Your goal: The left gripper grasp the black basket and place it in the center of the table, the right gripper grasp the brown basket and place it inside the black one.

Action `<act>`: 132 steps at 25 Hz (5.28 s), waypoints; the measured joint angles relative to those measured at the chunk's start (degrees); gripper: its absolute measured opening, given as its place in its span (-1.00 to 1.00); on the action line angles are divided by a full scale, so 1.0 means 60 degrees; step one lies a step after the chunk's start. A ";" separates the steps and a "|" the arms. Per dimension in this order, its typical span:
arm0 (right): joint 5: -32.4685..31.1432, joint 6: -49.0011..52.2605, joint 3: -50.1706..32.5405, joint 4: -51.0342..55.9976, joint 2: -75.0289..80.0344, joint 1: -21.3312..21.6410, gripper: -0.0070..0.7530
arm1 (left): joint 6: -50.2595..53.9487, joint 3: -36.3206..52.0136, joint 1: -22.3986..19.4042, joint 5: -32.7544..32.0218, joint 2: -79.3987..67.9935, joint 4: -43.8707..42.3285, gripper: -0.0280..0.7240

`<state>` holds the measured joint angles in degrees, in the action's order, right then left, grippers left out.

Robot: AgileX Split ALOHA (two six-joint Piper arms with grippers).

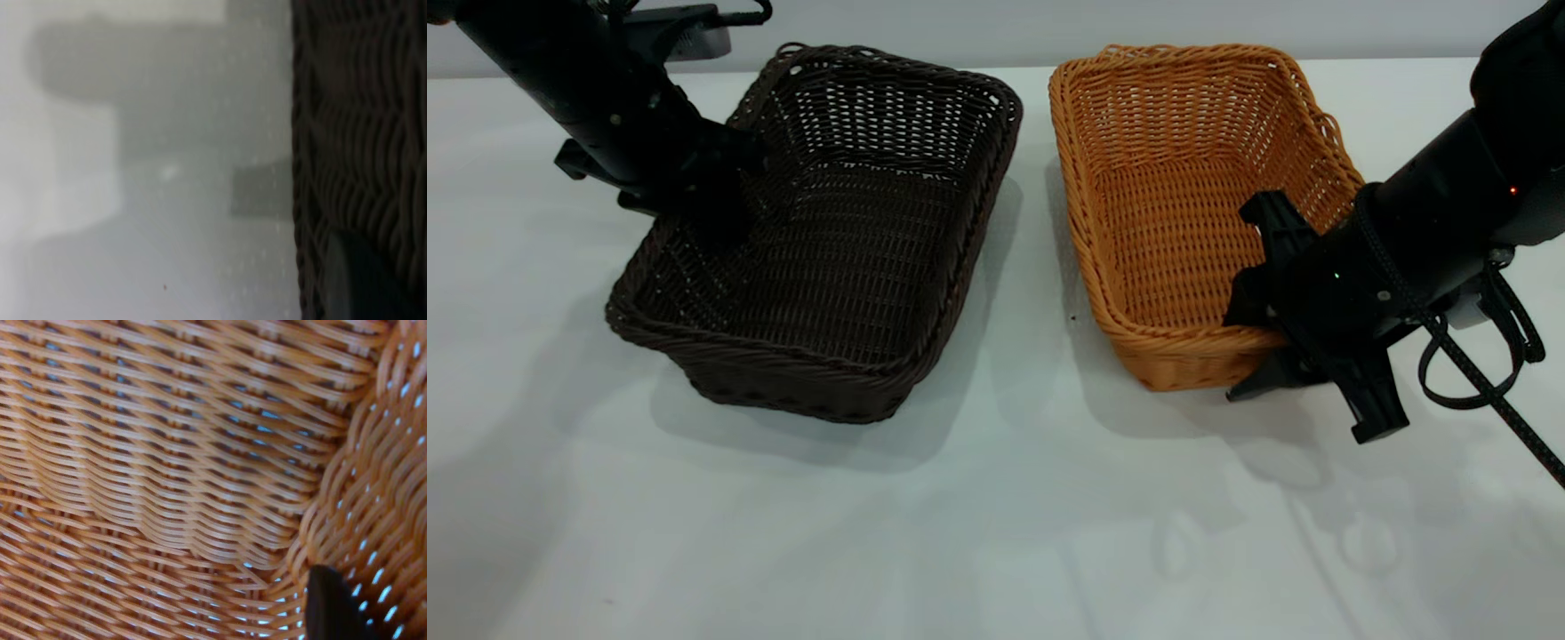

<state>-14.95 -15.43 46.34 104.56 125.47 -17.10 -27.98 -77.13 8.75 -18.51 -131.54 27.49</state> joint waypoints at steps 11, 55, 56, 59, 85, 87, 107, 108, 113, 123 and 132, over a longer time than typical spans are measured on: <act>-0.0067 -0.1233 0.0126 -0.0240 -0.1112 0.1653 -0.74 | -0.3528 -0.0004 0.0087 0.0207 0.0008 0.0173 -0.72; -0.6312 -0.1196 0.3622 -0.5830 -0.1763 0.5012 -0.74 | -1.1117 -0.1140 0.2860 0.0033 0.0445 0.0938 0.16; -0.6312 -0.1196 0.3622 -0.5905 -0.1763 0.5060 -0.74 | -1.1057 -0.1140 0.2860 -0.0299 0.0675 0.0930 0.16; -0.6383 -0.1189 0.3622 -0.6382 -0.1763 0.5112 -0.74 | -1.0481 -0.1140 0.2819 -0.0961 0.1659 0.0722 0.16; -0.5803 -0.0171 0.3730 -0.9535 -0.0796 0.0081 -0.74 | -0.6823 -0.1129 0.1505 -0.2218 0.8407 -0.1316 0.03; -0.5723 0.0059 0.3897 -0.9722 -0.0519 0.0001 -0.74 | -0.6787 -0.1067 0.1505 -0.2242 0.8407 -0.1316 0.03; -0.5683 0.0288 0.4853 -1.0794 0.0284 -0.0508 -0.41 | -0.6426 -0.1048 0.1505 -0.2793 0.8407 -0.1325 0.00; -0.5683 0.0288 0.4875 -1.0793 0.0284 -0.0547 -0.28 | -0.6426 -0.1048 0.1505 -0.2803 0.8407 -0.1325 0.00; -0.5867 0.0213 0.4909 -1.0543 0.0284 -0.0578 0.40 | -0.6426 -0.1048 0.1505 -0.2851 0.8407 -0.1325 0.00; -0.8275 0.0544 0.6506 -1.2973 0.0284 -0.0578 0.64 | -0.6417 -0.1048 0.1505 -0.2907 0.9167 -0.1325 0.00; -0.8923 0.1329 0.7711 -1.4795 0.0220 -0.0578 0.54 | -0.6417 -0.1048 0.1505 -0.3024 1.0029 -0.1325 0.00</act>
<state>-68.49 -7.46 92.60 15.80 126.79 -20.57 -66.48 -83.41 17.78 -36.66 -71.37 19.54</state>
